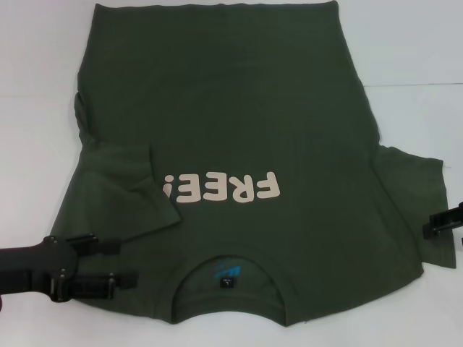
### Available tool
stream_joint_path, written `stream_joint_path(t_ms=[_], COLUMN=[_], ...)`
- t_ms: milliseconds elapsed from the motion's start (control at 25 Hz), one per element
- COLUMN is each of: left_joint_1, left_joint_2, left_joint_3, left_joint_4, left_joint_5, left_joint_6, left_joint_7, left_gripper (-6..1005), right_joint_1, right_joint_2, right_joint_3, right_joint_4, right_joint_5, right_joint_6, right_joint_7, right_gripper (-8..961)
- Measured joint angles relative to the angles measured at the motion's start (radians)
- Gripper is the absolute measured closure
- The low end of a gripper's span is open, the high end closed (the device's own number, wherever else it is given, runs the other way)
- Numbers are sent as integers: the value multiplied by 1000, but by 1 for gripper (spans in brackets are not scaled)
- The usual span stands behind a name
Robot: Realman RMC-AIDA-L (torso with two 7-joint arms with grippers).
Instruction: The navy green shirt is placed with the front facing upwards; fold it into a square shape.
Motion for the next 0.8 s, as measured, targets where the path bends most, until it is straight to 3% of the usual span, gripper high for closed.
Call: stream_joint_path(t_ms=[800], left_joint_1=[-1], left_joint_2=[-2], left_joint_3=[0], left_joint_4=[0], left_joint_5=[0], left_joint_6=[0], left_joint_7=[0], left_gripper=[74], right_joint_1=[3], right_joint_2=[4], right_joint_3=[0], right_joint_4=[25], right_joint_5=[1], right_joint_6=[12], right_joint_7=[-13], right_gripper=[37])
